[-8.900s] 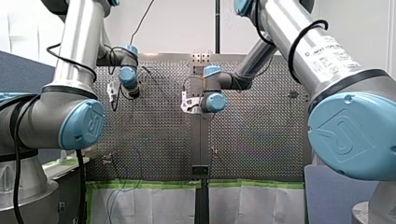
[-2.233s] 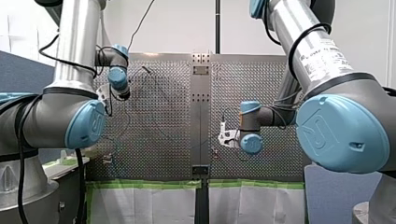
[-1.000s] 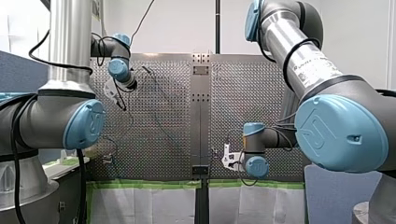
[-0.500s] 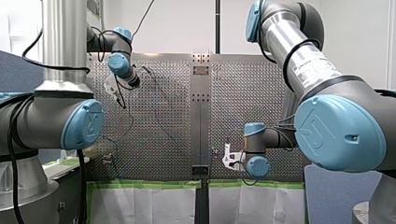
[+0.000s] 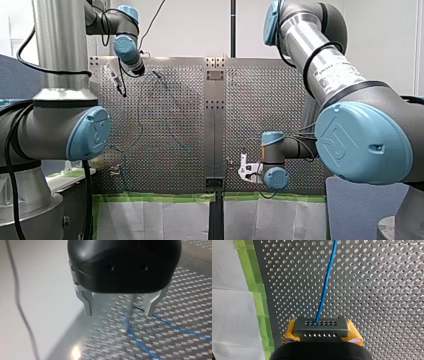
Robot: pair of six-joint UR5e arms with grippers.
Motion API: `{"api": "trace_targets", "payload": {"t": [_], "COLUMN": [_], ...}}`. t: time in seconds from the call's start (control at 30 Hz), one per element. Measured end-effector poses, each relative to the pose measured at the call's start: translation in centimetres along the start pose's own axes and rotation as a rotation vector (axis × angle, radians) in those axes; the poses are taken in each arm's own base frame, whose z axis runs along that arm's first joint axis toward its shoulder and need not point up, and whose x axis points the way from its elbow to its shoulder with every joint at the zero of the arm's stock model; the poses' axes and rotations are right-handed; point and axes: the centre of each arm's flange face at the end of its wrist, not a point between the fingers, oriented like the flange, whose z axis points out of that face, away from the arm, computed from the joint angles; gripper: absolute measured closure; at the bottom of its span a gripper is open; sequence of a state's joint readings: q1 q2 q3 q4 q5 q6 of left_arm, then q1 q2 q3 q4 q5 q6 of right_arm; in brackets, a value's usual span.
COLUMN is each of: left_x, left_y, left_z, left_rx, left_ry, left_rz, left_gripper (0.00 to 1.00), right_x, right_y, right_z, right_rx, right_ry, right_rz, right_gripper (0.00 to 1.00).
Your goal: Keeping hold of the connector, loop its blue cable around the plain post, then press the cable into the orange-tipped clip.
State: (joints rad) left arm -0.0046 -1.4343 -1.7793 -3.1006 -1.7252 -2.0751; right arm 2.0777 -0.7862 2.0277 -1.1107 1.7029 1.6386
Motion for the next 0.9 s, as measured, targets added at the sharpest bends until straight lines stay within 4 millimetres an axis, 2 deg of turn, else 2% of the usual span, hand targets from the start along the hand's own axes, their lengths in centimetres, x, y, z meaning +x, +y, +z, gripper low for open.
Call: {"api": "trace_targets", "payload": {"t": [0.23,0.4,0.57,0.9], "left_x": [-4.8,-7.0,-6.9,-5.4], "left_y": [-2.2,-4.0,-5.5,-8.0], "left_z": [-2.4,-4.0,-4.0,-3.2], "left_rx": [0.006,0.028,0.017,-0.011], "left_ry": [-0.069,-0.087,-0.062,0.012], "left_rz": [0.054,0.095,0.144,0.250], "left_gripper": [0.00,0.00,0.00,0.00], "right_x": [0.2,0.3,0.4,0.3], "right_y": [0.0,-0.2,-0.2,-0.2], "right_z": [0.3,0.6,0.7,0.6], "right_rx": [0.000,0.010,0.013,0.013], "right_ry": [0.006,0.010,0.008,0.000], "right_rz": [0.002,0.013,0.016,0.016], "right_gripper": [1.00,1.00,1.00,1.00]}}
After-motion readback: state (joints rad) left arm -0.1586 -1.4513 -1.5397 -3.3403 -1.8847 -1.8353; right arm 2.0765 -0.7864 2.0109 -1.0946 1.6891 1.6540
